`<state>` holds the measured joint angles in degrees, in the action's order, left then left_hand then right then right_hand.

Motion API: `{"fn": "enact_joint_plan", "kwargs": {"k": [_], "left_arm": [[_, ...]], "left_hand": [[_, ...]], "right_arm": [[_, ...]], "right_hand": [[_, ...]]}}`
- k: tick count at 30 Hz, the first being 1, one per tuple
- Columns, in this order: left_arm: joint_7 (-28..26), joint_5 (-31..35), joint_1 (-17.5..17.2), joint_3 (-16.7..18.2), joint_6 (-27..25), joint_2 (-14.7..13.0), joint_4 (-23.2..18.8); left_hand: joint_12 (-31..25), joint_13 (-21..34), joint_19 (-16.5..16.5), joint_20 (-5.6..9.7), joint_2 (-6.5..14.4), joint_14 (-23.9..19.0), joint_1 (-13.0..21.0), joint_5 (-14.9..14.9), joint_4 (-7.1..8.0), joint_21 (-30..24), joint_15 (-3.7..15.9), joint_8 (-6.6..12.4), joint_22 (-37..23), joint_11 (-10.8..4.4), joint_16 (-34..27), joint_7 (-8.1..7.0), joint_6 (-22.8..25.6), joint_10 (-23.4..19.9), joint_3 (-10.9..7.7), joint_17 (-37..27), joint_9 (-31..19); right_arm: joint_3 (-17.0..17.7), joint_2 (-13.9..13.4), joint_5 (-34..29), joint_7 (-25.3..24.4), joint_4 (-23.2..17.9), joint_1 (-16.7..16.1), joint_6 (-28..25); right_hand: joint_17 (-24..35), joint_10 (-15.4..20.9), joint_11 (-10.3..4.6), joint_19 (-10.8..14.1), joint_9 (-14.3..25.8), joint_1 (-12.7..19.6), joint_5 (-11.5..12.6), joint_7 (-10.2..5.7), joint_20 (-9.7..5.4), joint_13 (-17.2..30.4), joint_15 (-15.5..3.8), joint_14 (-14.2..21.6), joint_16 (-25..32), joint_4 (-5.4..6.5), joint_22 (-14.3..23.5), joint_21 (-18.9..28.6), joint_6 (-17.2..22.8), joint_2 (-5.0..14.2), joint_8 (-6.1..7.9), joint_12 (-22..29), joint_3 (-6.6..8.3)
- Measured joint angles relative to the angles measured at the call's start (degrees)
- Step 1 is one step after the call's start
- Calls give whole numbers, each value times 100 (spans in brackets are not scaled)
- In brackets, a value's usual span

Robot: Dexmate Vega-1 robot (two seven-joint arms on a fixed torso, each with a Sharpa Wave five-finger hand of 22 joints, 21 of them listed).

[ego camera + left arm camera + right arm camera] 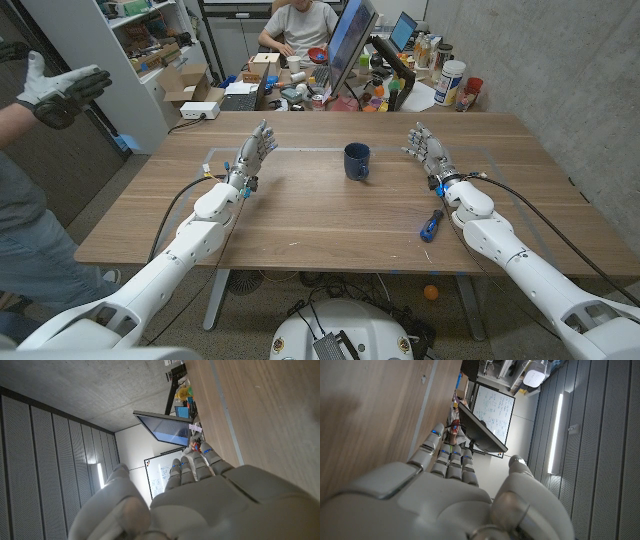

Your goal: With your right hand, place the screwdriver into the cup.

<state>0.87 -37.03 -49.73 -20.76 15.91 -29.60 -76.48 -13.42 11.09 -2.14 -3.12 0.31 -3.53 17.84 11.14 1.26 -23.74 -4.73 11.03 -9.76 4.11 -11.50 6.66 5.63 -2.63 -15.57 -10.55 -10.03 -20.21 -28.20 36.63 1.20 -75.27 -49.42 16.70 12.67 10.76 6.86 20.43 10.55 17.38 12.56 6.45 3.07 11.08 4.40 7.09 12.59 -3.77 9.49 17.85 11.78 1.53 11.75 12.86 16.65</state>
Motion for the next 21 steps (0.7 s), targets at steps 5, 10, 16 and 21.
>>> {"fn": "enact_joint_plan", "kwargs": {"k": [5,10,16,21], "left_arm": [[-26,23,-62,40,-47,-4,-84],[-44,56,-109,72,-101,-1,-156],[-48,85,-146,87,-172,10,-215],[-48,95,-163,93,-227,34,-239]], "left_hand": [[0,0,-19,-19,0,0,0,0,0,1,0,0,0,0,0,20,21,0,0,0,0],[0,0,5,-43,23,0,22,0,0,1,0,0,0,0,0,20,21,0,0,0,0],[0,0,13,-51,23,0,22,0,0,1,0,0,0,0,0,20,21,0,0,1,0],[0,-1,13,-51,23,0,22,0,0,25,0,0,1,30,0,20,21,-31,0,1,1]], "right_arm": [[70,73,-70,-2,-31,-49,0],[169,149,-141,20,-60,-98,-32],[251,211,-213,48,-87,-147,-64],[305,242,-279,52,-140,-193,-78]], "right_hand": [[0,0,0,0,0,0,0,0,0,0,0,0,0,0,0,0,0,0,0,0,0],[-7,0,0,0,0,0,0,-32,0,0,0,-1,0,0,0,0,32,0,0,0,0],[-17,52,-9,-1,0,0,0,-32,0,-1,-26,25,0,0,-1,-16,31,0,0,0,0],[-16,61,0,-1,-1,0,0,-62,0,-1,-31,30,0,-23,-1,-28,62,0,0,0,23]]}}
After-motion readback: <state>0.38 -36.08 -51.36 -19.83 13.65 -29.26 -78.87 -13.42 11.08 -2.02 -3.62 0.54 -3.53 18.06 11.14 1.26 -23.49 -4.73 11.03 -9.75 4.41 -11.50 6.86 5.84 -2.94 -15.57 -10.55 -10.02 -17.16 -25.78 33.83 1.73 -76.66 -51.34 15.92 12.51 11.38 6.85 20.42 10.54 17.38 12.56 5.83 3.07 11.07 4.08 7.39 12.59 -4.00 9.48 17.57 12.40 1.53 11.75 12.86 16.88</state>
